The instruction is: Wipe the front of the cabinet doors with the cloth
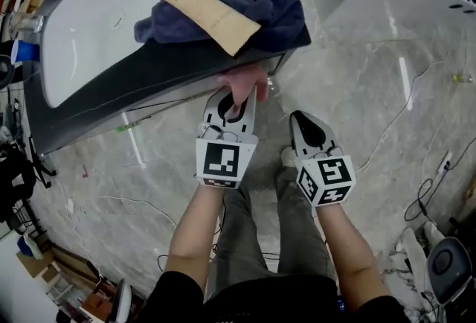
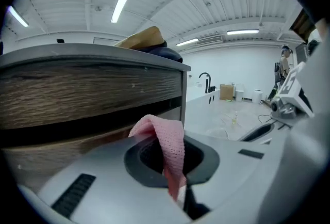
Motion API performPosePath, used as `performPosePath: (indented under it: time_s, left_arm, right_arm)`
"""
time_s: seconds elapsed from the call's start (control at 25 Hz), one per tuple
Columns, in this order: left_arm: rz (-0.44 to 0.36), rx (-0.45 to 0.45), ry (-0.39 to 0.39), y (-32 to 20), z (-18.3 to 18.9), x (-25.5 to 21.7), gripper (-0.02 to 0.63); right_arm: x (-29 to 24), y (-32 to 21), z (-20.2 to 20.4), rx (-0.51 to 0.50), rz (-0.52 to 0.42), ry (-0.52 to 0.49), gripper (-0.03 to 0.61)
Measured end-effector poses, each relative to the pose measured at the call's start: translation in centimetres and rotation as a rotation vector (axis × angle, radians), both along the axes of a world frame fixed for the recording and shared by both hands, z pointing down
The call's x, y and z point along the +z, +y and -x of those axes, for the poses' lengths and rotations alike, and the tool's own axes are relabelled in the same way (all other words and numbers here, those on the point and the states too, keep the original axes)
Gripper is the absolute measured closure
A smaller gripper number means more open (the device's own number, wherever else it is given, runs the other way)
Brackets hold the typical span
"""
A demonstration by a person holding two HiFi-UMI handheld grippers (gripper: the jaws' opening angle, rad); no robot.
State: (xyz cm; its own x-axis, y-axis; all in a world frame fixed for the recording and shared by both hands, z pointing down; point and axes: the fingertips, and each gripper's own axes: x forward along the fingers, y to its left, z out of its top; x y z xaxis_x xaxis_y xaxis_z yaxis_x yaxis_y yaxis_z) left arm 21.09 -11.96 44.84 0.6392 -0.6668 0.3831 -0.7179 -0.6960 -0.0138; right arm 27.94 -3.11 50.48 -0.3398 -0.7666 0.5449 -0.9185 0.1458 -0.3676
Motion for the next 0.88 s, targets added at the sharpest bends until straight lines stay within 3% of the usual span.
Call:
performPosePath:
  time_s: [0.32, 0.56, 0.88]
  left_arm:
    - [0.004, 0.042, -0.004, 1.7, -1.1, 0.2, 0.601]
    - [0.034, 0.007, -0.033, 3.6, 2.8, 1.6, 0.601]
    - [0.054, -0.074, -0.071, 5.4, 10.2, 3.2, 0.601]
  right_arm:
    - [0.2, 0.4, -1.4, 0.02, 0.007, 0.009, 0.535]
    - [0.8, 0.7, 1.0, -0.016, 0.02, 0.011, 0.535]
    - [2.3, 1.2, 7.2, -0.109, 0.044, 0.016, 0.535]
